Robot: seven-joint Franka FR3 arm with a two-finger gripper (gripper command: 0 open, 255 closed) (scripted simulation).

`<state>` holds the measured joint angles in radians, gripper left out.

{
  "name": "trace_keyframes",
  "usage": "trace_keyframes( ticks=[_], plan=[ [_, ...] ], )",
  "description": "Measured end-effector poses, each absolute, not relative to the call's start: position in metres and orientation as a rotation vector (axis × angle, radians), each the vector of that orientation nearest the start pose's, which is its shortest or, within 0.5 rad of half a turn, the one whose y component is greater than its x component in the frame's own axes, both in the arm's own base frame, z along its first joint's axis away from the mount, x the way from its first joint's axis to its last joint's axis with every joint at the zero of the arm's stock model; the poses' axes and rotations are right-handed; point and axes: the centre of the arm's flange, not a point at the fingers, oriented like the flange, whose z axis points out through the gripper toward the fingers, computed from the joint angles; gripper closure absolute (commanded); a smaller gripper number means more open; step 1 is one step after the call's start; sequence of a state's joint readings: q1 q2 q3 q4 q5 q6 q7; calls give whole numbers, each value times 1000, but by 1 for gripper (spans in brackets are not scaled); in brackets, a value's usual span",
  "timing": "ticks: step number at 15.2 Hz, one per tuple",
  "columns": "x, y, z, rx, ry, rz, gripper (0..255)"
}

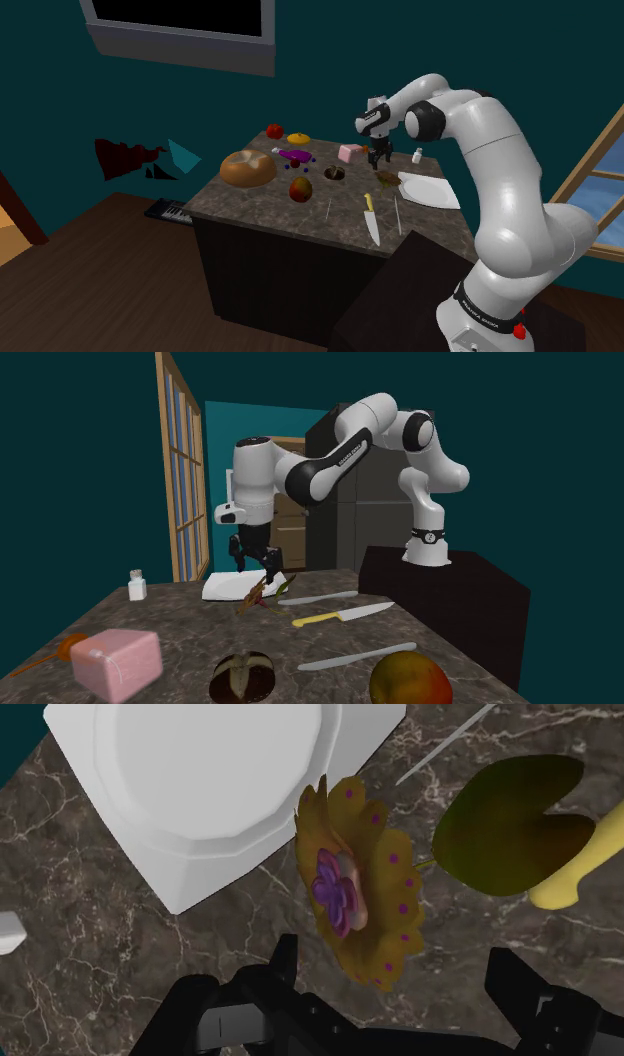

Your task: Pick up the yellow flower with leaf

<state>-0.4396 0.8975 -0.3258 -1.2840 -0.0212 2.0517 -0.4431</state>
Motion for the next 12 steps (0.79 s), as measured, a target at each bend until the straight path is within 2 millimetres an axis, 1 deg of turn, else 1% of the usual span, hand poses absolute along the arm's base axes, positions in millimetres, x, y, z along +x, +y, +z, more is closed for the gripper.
trace_keyframes(
  ticks=[6, 7, 12],
  plan=[
    [571, -471, 188, -3280, 341, 382, 0],
    [571, -471, 186, -3280, 342, 382, 255],
    [571, -471, 184, -3281, 342, 381, 255]
  ],
)
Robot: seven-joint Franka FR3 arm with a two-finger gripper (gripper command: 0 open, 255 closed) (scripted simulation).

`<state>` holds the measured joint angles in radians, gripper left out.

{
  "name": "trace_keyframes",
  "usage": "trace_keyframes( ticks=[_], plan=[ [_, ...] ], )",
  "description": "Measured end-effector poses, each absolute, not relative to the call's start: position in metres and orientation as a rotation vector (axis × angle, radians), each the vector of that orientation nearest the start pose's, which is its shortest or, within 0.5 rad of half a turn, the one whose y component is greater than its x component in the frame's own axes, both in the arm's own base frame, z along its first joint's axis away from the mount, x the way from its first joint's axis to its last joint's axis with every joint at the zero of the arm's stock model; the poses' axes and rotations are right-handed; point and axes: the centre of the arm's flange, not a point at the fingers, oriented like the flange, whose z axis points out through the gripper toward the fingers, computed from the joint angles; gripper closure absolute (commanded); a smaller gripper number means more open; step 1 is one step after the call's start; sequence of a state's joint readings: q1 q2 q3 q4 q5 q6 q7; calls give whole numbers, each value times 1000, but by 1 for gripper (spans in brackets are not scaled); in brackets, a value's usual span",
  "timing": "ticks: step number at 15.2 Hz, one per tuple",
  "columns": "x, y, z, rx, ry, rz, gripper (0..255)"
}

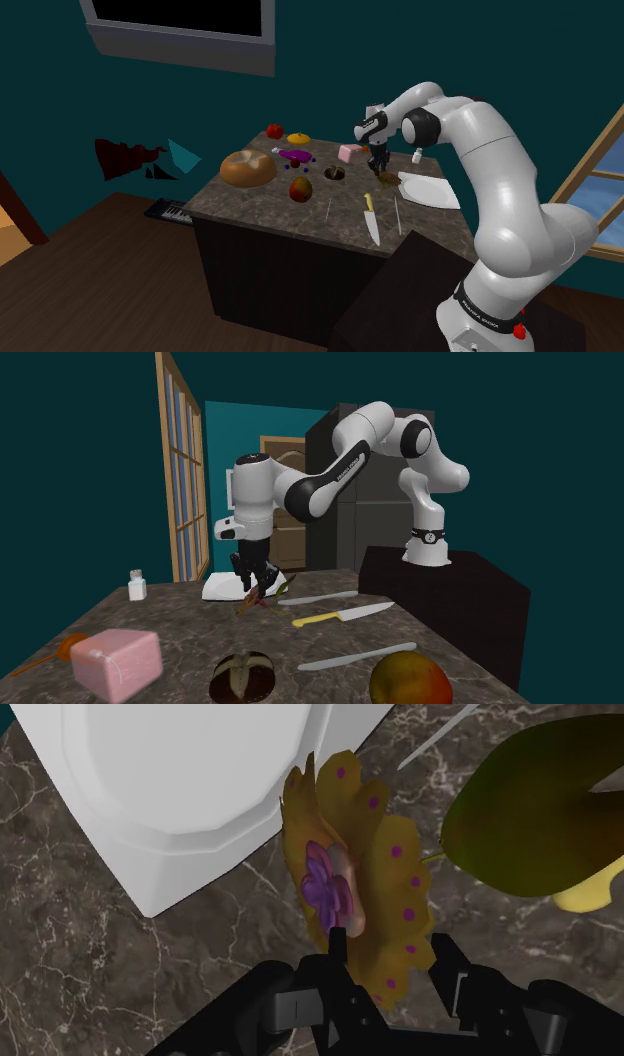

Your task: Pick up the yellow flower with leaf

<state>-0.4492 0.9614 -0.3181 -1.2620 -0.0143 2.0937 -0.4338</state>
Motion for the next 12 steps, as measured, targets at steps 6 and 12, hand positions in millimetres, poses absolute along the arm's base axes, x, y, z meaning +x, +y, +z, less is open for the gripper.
trace_keyframes(
  ticks=[6, 12],
  plan=[
    [571, -471, 187, -3280, 341, 382, 255],
    [571, -472, 214, -3280, 342, 382, 255]
  ],
)
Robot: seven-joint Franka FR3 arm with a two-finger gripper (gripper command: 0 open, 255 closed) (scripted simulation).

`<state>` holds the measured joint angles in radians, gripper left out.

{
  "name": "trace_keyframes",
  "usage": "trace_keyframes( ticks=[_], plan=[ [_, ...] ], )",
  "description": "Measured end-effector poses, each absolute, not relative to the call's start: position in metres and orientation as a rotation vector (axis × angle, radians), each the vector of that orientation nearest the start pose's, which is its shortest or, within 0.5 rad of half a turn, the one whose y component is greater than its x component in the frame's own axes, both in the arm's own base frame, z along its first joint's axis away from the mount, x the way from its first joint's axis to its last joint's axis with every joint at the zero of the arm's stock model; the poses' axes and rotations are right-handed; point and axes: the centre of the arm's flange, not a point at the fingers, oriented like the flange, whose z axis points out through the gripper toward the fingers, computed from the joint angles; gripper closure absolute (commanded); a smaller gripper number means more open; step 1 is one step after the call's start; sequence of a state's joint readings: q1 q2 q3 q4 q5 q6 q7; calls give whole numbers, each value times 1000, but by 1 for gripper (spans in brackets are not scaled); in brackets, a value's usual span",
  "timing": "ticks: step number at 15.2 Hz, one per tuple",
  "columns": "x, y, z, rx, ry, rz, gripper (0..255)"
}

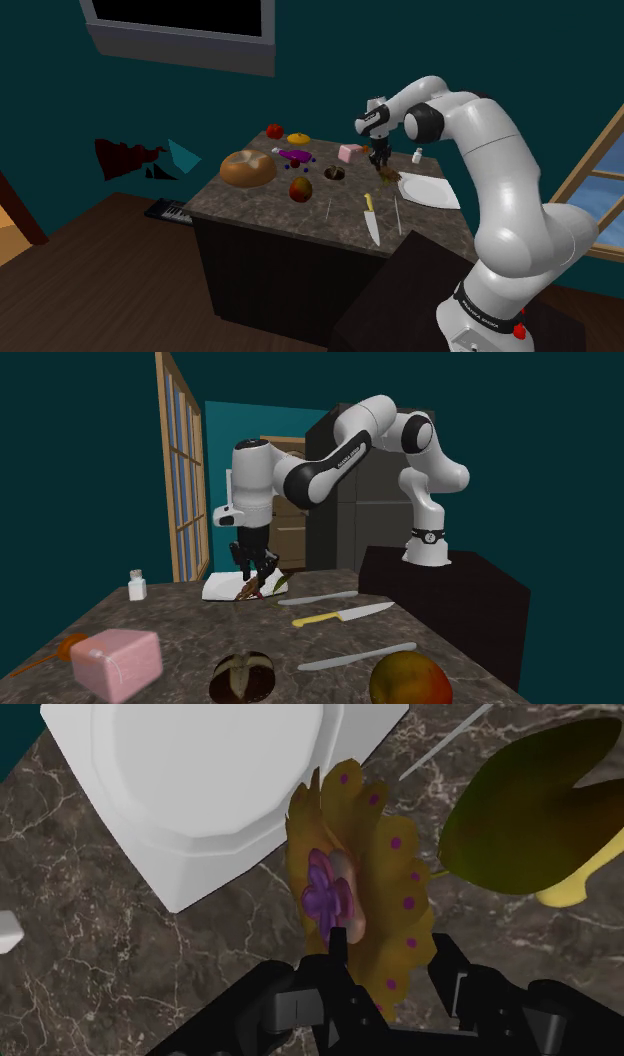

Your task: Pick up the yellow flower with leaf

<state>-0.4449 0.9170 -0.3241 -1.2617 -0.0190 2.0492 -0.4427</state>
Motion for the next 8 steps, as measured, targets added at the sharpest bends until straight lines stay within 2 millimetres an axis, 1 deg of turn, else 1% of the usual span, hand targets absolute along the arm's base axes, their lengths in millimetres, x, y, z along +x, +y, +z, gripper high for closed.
trace_keyframes(
  ticks=[3, 8],
  plan=[
    [569, -471, 230, -3280, 341, 382, 255],
    [571, -473, 258, -3280, 341, 382, 255]
  ],
)
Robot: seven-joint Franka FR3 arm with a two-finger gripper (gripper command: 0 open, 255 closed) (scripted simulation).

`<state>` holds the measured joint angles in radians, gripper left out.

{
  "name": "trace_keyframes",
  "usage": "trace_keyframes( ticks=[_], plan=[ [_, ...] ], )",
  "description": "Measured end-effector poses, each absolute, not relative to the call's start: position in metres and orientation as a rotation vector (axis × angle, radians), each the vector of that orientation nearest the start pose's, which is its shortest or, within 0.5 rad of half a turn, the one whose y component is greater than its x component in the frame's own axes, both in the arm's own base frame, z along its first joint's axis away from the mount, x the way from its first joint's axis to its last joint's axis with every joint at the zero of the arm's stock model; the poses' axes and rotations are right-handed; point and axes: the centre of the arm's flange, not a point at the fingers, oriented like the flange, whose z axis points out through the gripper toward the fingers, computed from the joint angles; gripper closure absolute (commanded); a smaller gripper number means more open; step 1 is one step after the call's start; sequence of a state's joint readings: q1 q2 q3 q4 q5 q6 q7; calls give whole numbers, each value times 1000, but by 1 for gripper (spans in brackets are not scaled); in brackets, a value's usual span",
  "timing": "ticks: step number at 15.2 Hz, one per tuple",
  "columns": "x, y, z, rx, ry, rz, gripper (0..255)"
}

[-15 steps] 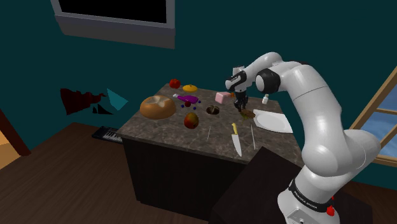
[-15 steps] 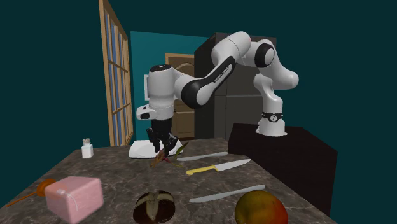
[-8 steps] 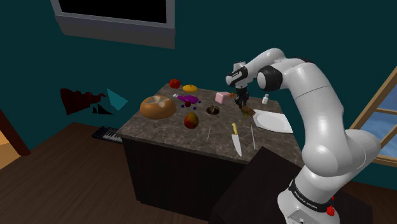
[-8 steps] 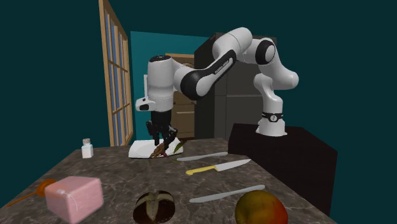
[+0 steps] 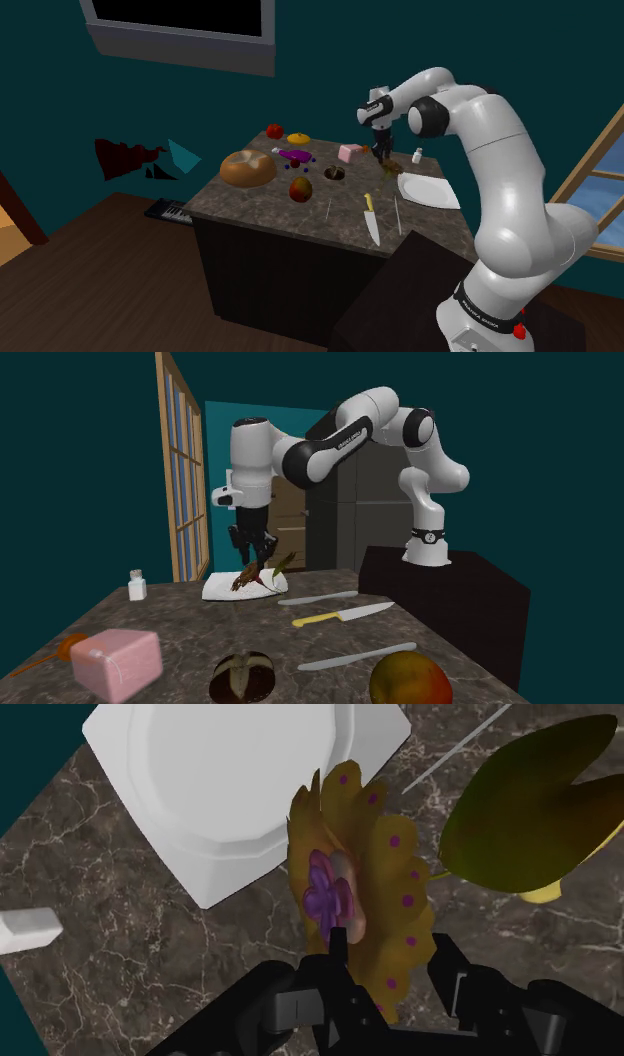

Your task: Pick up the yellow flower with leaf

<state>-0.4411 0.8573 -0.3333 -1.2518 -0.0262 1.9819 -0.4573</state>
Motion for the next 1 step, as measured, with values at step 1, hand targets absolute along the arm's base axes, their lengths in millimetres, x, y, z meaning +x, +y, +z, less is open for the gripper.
trace_keyframes(
  ticks=[1],
  plan=[
    [571, -472, 261, -3280, 342, 382, 255]
  ],
)
